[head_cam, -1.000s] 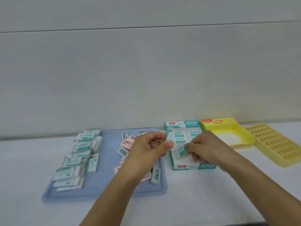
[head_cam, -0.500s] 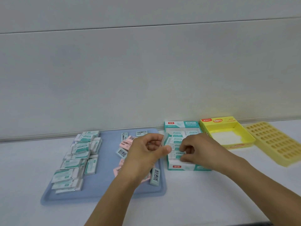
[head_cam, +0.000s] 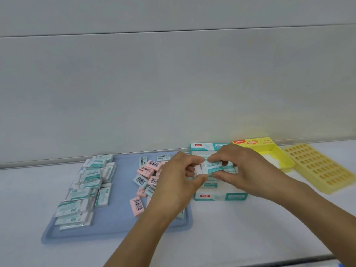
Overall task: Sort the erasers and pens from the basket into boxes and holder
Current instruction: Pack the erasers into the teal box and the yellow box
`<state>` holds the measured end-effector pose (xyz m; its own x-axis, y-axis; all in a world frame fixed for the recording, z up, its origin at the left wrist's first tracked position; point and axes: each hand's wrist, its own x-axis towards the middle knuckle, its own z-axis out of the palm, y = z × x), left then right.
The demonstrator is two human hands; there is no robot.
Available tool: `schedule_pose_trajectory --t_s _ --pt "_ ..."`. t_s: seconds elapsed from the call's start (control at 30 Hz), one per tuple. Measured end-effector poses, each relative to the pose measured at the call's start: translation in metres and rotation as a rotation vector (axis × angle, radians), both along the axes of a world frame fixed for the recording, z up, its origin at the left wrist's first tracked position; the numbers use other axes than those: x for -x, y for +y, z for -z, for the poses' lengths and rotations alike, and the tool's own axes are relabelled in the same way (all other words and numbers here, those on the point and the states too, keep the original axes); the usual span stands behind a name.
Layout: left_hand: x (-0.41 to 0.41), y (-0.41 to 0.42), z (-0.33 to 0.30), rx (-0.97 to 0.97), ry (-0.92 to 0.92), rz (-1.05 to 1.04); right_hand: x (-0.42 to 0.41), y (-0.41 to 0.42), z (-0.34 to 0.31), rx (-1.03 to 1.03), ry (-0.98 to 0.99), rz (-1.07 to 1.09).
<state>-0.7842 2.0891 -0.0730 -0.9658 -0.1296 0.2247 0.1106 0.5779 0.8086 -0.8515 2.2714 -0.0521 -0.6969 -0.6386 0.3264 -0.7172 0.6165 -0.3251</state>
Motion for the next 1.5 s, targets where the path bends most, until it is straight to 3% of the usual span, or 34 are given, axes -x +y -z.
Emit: schedule_pose_trajectory --t_s 0.1,0.2,0.37,0.57,0.7,0.8,0.9,1.0,1.1,1.2,1.33,1.5 --pt "0.003 -0.002 -0.001 0.309 -0.013 0.030 0.004 0.018 -0.007 -0.253 -0.043 0.166" --pt "0.015 0.002 -0.004 0.616 -0.079 0.103 0.003 0.018 -0.001 -0.413 -0.070 0.188" --pt "0.034 0.011 -0.004 0.786 -0.136 0.120 0.001 0.009 0.011 -0.459 -0.058 0.258" --pt "0.040 0.012 0.011 0.725 -0.132 0.087 0.002 0.013 0.020 -0.422 -0.040 0.283" --pt "0.037 0.017 0.011 0.728 -0.084 0.108 0.002 0.012 0.020 -0.530 0.057 0.320" --pt "0.022 0.005 0.004 0.578 -0.064 0.149 -0.004 0.007 0.014 -0.586 0.098 0.358" --pt "-0.008 -0.027 -0.005 0.419 0.069 0.053 -0.008 -0.013 0.006 -0.375 0.197 0.315" --pt "-0.045 -0.079 -0.007 0.368 0.106 -0.143 -0.018 -0.061 0.000 -0.072 0.146 0.089" --pt "-0.080 -0.137 0.000 0.364 0.083 -0.381 -0.032 -0.126 -0.003 0.019 0.029 -0.154" --pt "-0.109 -0.183 0.007 0.341 -0.080 -0.551 -0.036 -0.191 -0.004 -0.020 -0.045 -0.326" --pt "-0.127 -0.209 0.010 0.134 -0.298 -0.446 -0.032 -0.258 0.000 -0.212 -0.088 -0.361" --pt "-0.127 -0.220 0.012 0.101 -0.267 -0.423 -0.032 -0.280 0.009 -0.285 -0.035 -0.347"
